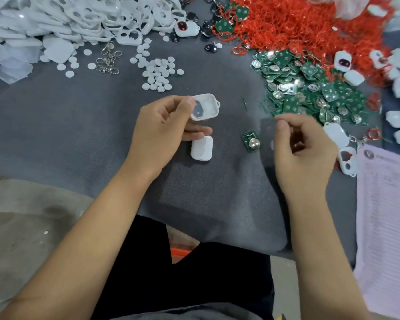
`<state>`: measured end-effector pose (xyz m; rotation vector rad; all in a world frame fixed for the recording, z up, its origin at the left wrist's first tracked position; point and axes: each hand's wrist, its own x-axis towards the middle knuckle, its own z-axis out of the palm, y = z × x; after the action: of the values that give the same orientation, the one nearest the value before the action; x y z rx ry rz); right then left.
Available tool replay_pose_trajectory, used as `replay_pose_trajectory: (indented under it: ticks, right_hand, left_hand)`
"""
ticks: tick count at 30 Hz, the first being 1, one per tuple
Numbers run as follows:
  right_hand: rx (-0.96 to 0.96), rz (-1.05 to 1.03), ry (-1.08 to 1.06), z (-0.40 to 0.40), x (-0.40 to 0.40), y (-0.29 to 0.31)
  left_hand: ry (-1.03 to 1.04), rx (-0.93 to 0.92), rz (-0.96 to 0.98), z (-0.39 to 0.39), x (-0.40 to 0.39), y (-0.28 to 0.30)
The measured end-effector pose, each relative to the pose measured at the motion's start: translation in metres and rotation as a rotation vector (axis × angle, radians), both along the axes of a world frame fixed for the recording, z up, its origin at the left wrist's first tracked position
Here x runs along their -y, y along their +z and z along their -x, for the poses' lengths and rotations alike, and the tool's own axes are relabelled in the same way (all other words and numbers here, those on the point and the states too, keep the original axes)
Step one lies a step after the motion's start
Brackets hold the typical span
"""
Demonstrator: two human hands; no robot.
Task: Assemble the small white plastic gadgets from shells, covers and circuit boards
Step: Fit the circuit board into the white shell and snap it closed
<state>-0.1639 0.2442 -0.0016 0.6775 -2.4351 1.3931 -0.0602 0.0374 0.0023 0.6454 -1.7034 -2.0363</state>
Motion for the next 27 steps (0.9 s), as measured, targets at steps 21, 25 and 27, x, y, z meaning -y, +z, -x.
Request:
replay_pose_trajectory:
  ticks: [21, 25, 27]
  right_hand:
    - [0.035, -0.125, 0.211, -0.019, 0.005, -0.003]
    - [0.256, 0.235, 0.279, -0.021, 0.034, 0.012]
    - [0.337, 0.356, 0.294, -0.021, 0.05, 0.021]
  left_hand:
    - [-0.088, -0.077, -0.102, -0.004, 0.006, 0.0]
    - [-0.079, -0.068, -0.124, -0.005, 0.006, 0.001]
    - [-0.082, -0.07, -0.138, -0.005, 0.007, 0.001]
